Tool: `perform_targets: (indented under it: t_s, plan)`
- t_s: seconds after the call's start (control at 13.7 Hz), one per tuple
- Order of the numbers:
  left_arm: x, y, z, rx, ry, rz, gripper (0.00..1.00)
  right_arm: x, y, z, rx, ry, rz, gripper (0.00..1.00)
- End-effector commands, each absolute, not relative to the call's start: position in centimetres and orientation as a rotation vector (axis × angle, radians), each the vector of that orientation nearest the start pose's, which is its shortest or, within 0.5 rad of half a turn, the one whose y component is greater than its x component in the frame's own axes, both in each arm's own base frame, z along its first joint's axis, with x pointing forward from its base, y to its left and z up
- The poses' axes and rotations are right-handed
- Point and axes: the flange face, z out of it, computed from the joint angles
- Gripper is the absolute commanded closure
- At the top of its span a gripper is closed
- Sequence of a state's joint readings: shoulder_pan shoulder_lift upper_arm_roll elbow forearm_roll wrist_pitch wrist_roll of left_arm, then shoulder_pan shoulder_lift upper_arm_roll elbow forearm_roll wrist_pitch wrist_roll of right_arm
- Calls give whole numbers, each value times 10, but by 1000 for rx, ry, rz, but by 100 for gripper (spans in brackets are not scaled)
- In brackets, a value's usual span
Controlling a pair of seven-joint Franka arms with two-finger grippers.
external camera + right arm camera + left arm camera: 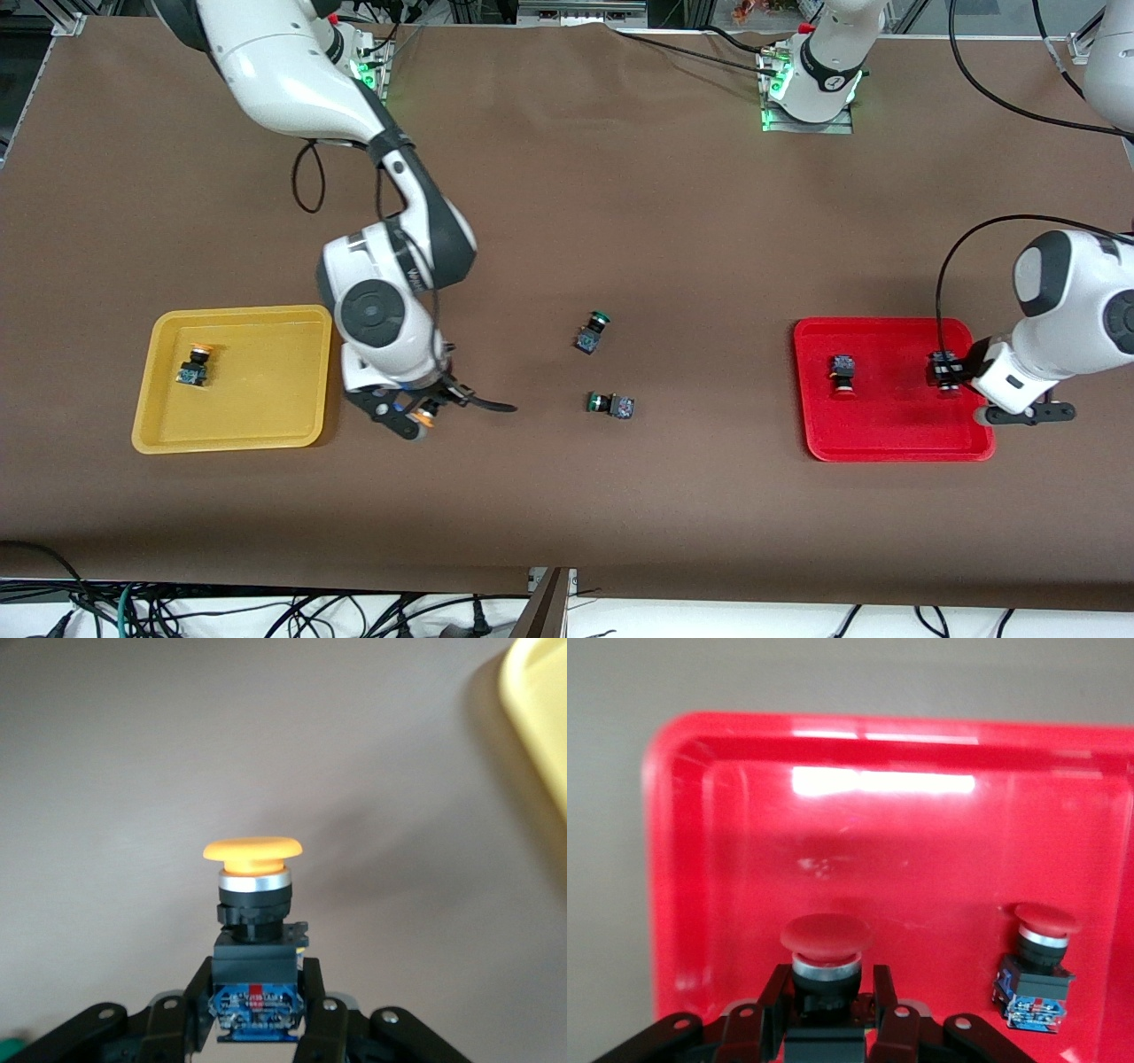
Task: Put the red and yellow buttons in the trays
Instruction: 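Carry the buttons to matching trays with the left and right grippers, then open both grippers to release the buttons into the trays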
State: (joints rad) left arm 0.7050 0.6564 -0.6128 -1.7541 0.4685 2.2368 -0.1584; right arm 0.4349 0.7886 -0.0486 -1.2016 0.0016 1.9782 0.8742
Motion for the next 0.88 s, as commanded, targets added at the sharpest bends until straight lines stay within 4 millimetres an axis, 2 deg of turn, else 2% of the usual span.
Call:
perform_targets:
  t_s: [0.0, 0.15, 0.37, 0.44, 0.51, 0.59, 0.73, 0.8]
  plan:
    - [634, 107, 220, -3135, 60, 3, 100, 687, 216, 319, -3139, 547, 120, 100]
    - [634, 107, 208, -3122, 84, -6, 100, 689, 158, 319, -3160, 417, 198, 100]
    - [634, 114, 201, -3113, 74, -22, 100, 690, 75, 304, -3160, 253, 253, 100]
    - [633, 116, 195, -3116, 66, -16, 98, 689, 57, 298, -3158, 204, 264, 100]
    - [634, 113, 195, -3117, 57, -18, 69, 686, 38, 289, -3155, 172, 275, 100]
    - [635, 113, 195, -3111, 38, -20, 4, 682, 22, 280, -3154, 138, 268, 100]
    - [636, 117, 202, -3083, 59, -28, 0, 670, 4, 263, -3151, 91, 240, 100]
    - [640, 118, 213, -3071, 64, -46, 0, 663, -3, 256, -3151, 70, 221, 100]
